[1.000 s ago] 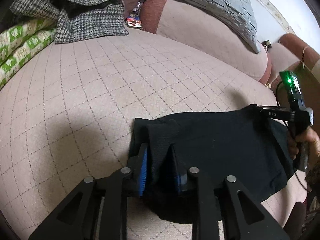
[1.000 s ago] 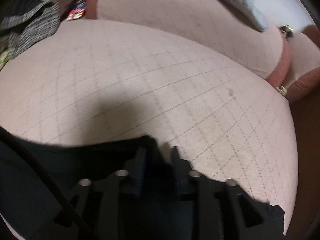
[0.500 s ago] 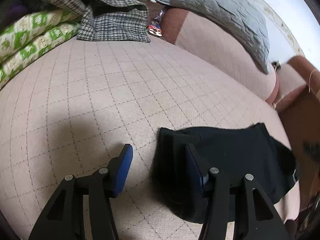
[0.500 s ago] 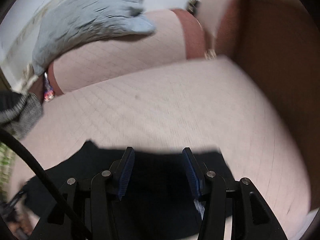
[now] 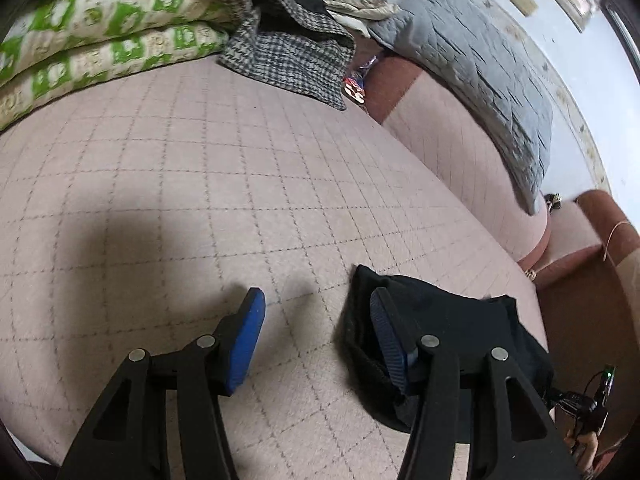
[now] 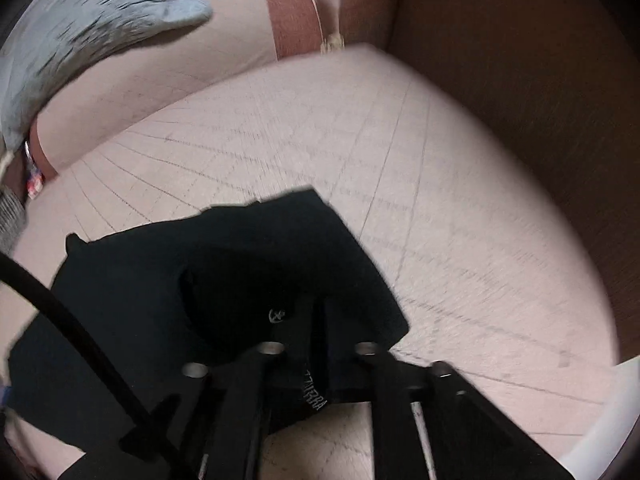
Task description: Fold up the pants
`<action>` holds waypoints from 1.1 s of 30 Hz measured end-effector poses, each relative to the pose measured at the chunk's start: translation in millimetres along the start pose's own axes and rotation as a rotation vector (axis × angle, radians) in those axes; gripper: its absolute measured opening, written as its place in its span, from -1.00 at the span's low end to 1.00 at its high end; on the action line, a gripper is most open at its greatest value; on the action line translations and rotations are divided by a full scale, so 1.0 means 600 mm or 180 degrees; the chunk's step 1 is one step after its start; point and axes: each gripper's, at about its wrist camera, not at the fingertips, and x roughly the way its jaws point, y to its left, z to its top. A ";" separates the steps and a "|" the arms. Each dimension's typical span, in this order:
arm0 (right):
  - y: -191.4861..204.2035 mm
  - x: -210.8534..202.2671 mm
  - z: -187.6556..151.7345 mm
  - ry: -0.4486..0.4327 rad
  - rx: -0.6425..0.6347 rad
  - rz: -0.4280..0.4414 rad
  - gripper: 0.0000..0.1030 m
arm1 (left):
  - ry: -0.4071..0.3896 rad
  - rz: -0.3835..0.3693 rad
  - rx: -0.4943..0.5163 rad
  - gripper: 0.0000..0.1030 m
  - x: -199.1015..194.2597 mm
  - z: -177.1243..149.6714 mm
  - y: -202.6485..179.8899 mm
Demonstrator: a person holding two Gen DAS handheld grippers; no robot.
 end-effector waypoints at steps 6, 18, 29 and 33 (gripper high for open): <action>0.114 -0.109 -0.021 -0.0180 -0.0531 0.0671 -0.03 | 0.0236 -0.0261 0.0123 0.07 0.005 -0.018 -0.025; 0.591 -0.102 -0.127 0.0802 -0.2149 0.1910 0.05 | 0.0501 -0.0113 0.0381 0.01 0.012 -0.041 -0.048; 0.847 0.010 -0.188 0.1564 -0.2700 0.1196 0.39 | 0.0576 -0.0375 0.0086 0.10 0.014 -0.041 -0.022; 0.885 0.024 -0.215 0.1562 -0.2939 0.0859 0.52 | 0.0585 -0.0404 0.0076 0.13 0.012 -0.041 -0.020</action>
